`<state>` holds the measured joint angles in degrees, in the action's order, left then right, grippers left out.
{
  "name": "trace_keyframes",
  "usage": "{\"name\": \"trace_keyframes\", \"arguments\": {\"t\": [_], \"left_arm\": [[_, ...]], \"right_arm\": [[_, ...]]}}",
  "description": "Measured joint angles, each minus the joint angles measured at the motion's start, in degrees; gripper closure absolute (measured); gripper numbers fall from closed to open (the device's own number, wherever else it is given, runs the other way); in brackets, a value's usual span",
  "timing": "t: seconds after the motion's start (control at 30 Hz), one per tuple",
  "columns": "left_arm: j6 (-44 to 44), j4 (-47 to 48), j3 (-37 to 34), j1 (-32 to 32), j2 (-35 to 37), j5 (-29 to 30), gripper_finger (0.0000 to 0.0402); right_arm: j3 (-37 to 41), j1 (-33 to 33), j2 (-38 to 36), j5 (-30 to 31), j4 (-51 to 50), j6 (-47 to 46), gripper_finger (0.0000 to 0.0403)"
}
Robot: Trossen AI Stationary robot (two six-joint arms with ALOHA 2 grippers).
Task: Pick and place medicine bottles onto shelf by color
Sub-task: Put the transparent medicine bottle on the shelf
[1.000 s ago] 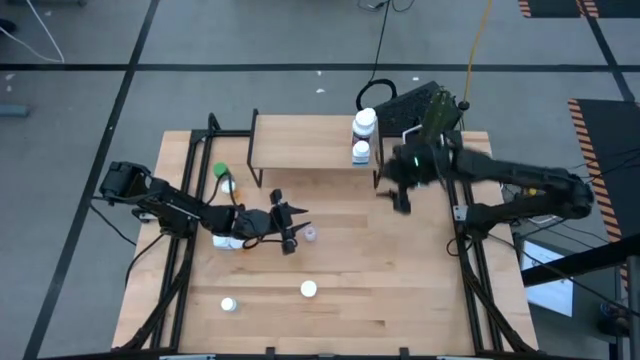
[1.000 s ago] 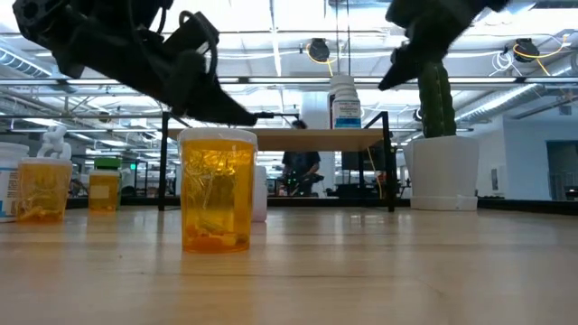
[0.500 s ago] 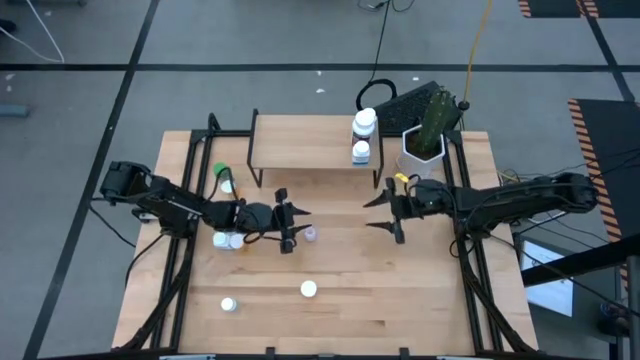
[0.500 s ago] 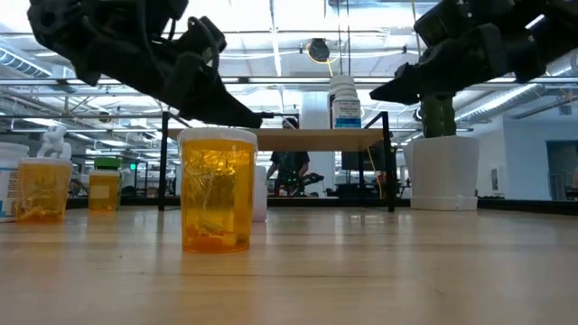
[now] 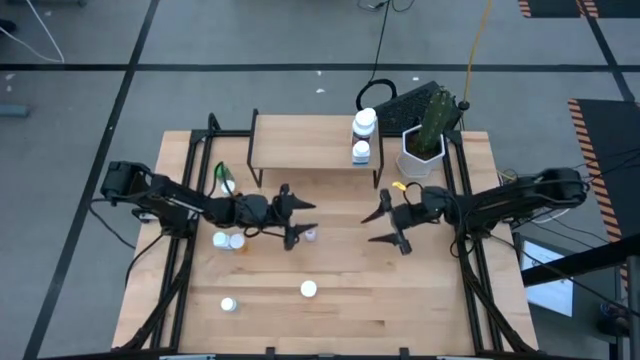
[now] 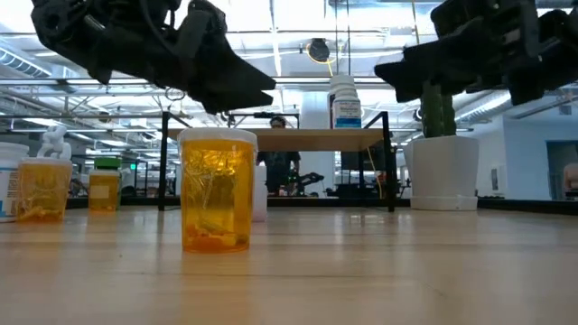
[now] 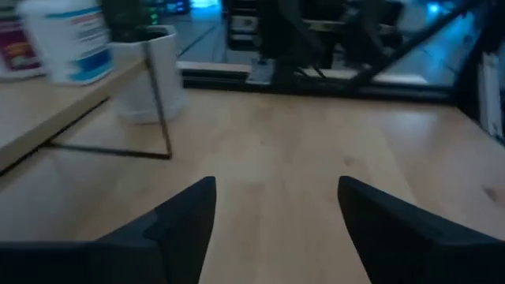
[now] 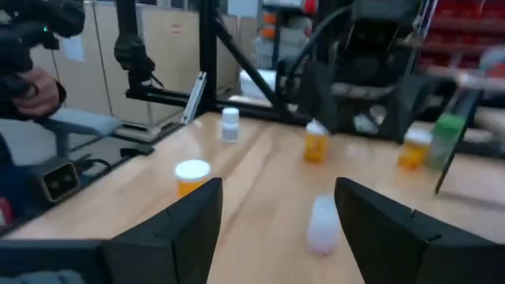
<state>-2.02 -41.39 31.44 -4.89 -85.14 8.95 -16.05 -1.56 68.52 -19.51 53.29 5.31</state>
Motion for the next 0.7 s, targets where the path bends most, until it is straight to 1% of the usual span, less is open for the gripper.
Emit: {"name": "trace_keyframes", "arguments": {"t": [0.07,0.17,0.23,0.3,0.4,0.5,0.6,0.7], "left_arm": [[0.97,1.16,0.0,-1.17,0.0,1.75,0.0125],[1.45,3.4,-0.01,-2.37,0.0,4.81,0.0124],[1.31,4.0,-0.02,-2.82,0.0,6.74,0.0124],[-0.17,4.04,-0.02,-3.14,0.0,7.78,0.0124],[-1.34,4.06,-0.02,-3.83,0.0,7.89,0.0124],[-0.38,4.09,-0.02,-4.24,0.0,7.87,0.0124],[-1.32,4.25,-0.02,-4.3,0.0,7.9,0.0124],[-1.58,4.77,-0.02,-4.3,0.0,7.93,0.0124]], "right_arm": [[0.34,0.08,2.26,1.91,4.45,4.35,0.0165],[0.23,-0.19,6.58,7.04,12.5,10.02,0.0165],[-0.74,-0.93,10.03,7.48,16.66,11.31,0.0165],[-2.4,-1.62,13.1,7.4,18.99,10.76,0.0165],[-5.33,-2.16,17.29,7.22,19.24,8.48,0.0165],[-7.45,-1.97,21.14,4.76,18.44,5.88,0.0165],[-8.57,-1.05,23.75,4.14,18.57,2.24,0.0165],[-8.57,-0.03,25.65,4.27,18.45,1.25,0.0165]]}}
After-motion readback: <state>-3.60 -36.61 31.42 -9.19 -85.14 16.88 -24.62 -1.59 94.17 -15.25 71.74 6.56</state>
